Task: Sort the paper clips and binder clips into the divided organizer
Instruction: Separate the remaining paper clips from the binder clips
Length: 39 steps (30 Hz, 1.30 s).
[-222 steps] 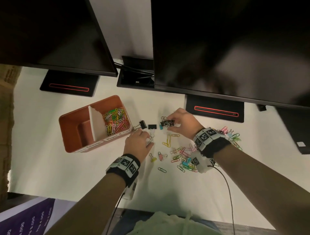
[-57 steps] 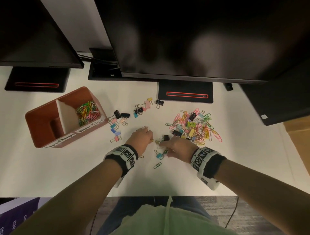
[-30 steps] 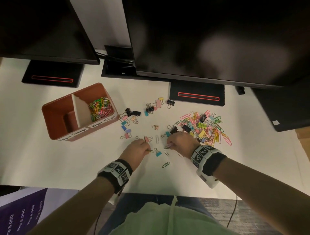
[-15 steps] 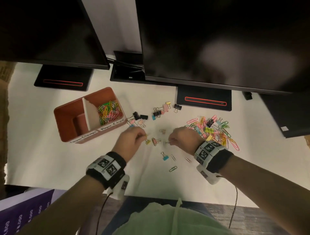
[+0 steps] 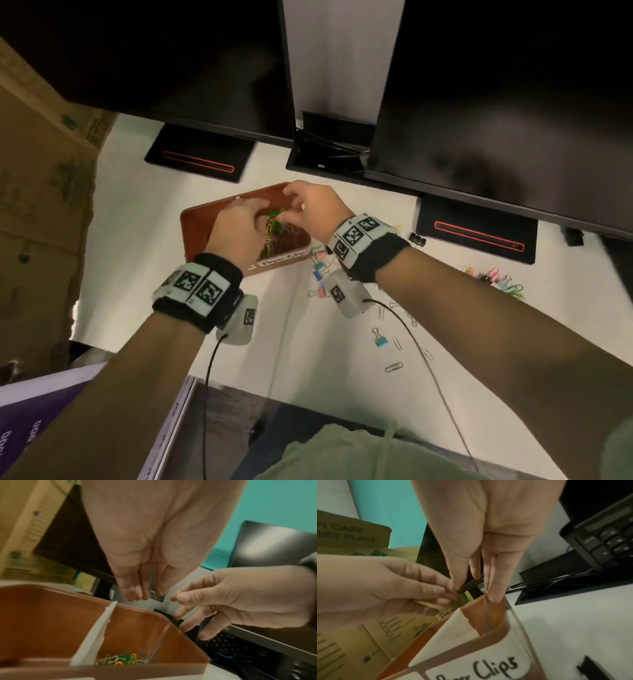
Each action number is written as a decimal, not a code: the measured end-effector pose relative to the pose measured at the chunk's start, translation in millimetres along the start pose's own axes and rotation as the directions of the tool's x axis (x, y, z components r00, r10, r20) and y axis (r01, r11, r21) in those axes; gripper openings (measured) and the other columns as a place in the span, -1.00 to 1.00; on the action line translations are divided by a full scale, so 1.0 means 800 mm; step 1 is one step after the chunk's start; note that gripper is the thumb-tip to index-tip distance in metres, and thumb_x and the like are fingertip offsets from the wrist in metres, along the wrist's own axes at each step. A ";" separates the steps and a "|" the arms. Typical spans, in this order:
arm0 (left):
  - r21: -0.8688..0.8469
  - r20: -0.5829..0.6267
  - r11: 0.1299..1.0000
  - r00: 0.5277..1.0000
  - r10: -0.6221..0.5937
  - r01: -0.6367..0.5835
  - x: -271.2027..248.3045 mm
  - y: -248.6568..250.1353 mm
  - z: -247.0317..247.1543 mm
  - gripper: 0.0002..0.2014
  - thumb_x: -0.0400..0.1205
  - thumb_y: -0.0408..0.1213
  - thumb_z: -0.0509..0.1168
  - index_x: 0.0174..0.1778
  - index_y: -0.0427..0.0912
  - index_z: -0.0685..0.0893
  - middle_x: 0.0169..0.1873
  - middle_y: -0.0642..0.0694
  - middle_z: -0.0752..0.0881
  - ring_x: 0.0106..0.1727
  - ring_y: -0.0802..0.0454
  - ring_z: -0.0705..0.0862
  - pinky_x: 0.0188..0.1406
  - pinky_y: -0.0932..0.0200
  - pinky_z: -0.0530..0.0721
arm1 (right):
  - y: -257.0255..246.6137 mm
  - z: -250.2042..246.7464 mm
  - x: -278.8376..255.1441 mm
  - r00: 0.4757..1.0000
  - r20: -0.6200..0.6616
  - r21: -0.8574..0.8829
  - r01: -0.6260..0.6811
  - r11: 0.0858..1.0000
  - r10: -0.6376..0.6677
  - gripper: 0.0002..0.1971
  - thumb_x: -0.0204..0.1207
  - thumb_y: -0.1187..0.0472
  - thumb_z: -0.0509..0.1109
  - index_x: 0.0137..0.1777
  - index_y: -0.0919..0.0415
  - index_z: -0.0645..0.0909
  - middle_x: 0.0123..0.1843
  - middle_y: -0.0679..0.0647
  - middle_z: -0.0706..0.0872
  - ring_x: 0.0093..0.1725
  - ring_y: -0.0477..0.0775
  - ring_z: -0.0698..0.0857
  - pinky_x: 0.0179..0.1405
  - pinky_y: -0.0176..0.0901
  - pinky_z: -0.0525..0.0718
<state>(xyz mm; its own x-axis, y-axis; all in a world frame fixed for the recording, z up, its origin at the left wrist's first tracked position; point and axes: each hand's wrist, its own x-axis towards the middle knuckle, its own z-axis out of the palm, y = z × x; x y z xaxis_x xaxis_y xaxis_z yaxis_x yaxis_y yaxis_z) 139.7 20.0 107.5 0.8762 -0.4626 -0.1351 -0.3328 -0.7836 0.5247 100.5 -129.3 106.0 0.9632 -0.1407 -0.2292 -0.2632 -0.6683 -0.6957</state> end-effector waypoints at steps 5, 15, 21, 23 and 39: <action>-0.167 0.059 0.967 0.977 0.205 -0.192 -0.042 0.026 0.033 -0.81 0.61 -0.31 0.28 0.13 -0.11 0.66 0.01 0.03 0.62 -0.14 0.15 0.61 -0.06 0.31 0.58 | 0.075 -0.016 -0.067 0.996 -0.092 -0.104 -0.018 0.994 0.008 -0.77 0.53 0.02 0.35 0.14 0.04 0.58 -0.13 -0.08 0.65 -0.12 -0.03 0.65 0.01 -0.11 0.66; 0.032 0.550 0.978 0.821 0.155 -0.207 -0.067 0.066 0.188 -0.52 0.46 -0.14 0.43 0.28 -0.14 0.54 0.19 -0.12 0.53 0.19 -0.09 0.59 0.26 -0.05 0.58 | 0.179 0.028 -0.186 0.943 0.166 -0.337 -0.220 0.915 0.288 -0.66 0.50 -0.04 0.35 0.21 0.07 0.52 0.11 0.03 0.71 0.08 0.12 0.68 0.03 0.03 0.69; 0.057 0.528 0.972 0.833 0.164 -0.227 -0.064 0.065 0.207 -0.81 0.46 -0.25 0.44 -0.04 -0.17 0.67 -0.10 0.02 0.44 0.02 -0.01 0.59 0.05 0.21 0.51 | 0.195 0.036 -0.181 0.939 0.127 -0.312 -0.267 0.912 0.318 -0.84 0.51 0.02 0.31 -0.03 0.05 0.64 -0.02 0.00 0.71 -0.03 0.10 0.68 -0.08 0.04 0.72; 0.003 0.511 0.977 0.840 0.181 -0.212 -0.062 0.066 0.206 -0.82 0.44 -0.27 0.46 -0.09 -0.18 0.68 -0.11 0.01 0.46 0.01 -0.01 0.57 0.06 0.19 0.53 | 0.199 0.032 -0.182 0.940 0.154 -0.329 -0.241 0.913 0.303 -0.85 0.53 0.08 0.27 -0.07 0.07 0.66 -0.07 0.02 0.69 -0.08 0.11 0.69 -0.13 0.06 0.74; 0.121 0.578 0.862 0.741 0.342 -0.492 -0.051 0.055 0.201 -0.80 0.53 -0.20 0.38 0.06 -0.02 0.70 0.03 0.02 0.63 0.15 0.00 0.54 0.17 0.02 0.51 | 0.201 0.027 -0.197 0.915 0.381 -0.296 -0.017 0.955 0.134 -0.71 0.50 0.11 0.37 0.21 0.12 0.60 0.24 0.06 0.54 0.09 0.13 0.64 0.03 0.07 0.68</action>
<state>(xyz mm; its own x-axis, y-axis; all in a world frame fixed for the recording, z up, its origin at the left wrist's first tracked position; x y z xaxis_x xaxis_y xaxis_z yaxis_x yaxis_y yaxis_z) 33.8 -62.2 0.8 0.3335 -0.8505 -0.4066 -0.7603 -0.4977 0.4174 -94.6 -199.0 15.4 0.8250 0.0600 -0.5619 -0.2511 -0.8519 -0.4595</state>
